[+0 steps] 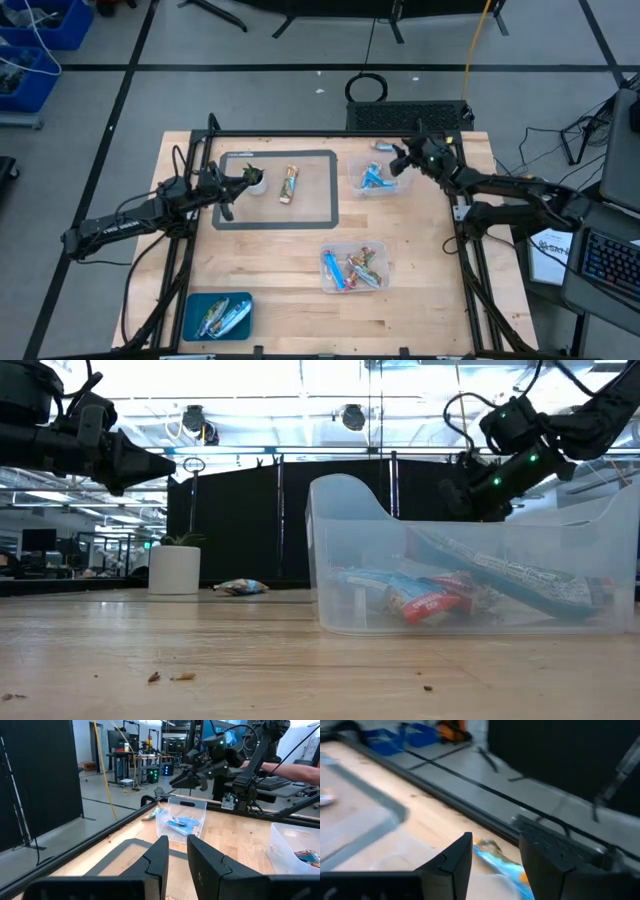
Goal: Pick and place Granola Bars by type
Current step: Put the yellow granola bar into the top transparent bin
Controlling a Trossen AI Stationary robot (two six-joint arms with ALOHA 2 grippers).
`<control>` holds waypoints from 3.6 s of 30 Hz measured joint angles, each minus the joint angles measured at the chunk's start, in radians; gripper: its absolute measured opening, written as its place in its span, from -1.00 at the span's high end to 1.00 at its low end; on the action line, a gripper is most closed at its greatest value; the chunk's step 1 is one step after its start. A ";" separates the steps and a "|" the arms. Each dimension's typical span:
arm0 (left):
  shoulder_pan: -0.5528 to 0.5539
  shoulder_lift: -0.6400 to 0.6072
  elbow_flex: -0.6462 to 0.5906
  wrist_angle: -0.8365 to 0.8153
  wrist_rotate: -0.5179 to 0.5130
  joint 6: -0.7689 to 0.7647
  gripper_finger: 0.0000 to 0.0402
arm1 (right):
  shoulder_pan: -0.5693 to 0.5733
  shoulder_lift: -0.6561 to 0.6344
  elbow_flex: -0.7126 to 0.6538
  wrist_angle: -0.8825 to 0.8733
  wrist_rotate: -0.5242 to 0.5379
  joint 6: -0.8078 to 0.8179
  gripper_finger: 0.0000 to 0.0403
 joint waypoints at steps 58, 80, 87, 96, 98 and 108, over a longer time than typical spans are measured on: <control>0.000 0.000 0.000 -0.033 0.004 0.006 0.62 | -0.281 0.243 0.000 0.016 -0.132 0.148 0.31; 0.000 0.000 0.000 -0.031 0.004 0.005 0.62 | -0.333 0.284 0.000 0.064 -0.183 0.167 0.28; 0.000 0.000 0.000 -0.031 0.004 0.005 0.62 | -0.338 0.284 0.000 0.069 -0.215 0.185 0.29; 0.000 0.000 0.000 -0.031 0.004 0.004 0.62 | -0.343 0.295 0.000 0.073 -0.216 0.192 0.29; 0.000 0.000 0.000 -0.031 0.004 0.004 0.62 | -0.343 0.318 0.000 0.087 -0.242 0.193 0.29; 0.000 0.000 0.000 -0.045 0.005 0.004 0.62 | -0.340 0.419 0.019 0.174 -0.268 0.186 0.30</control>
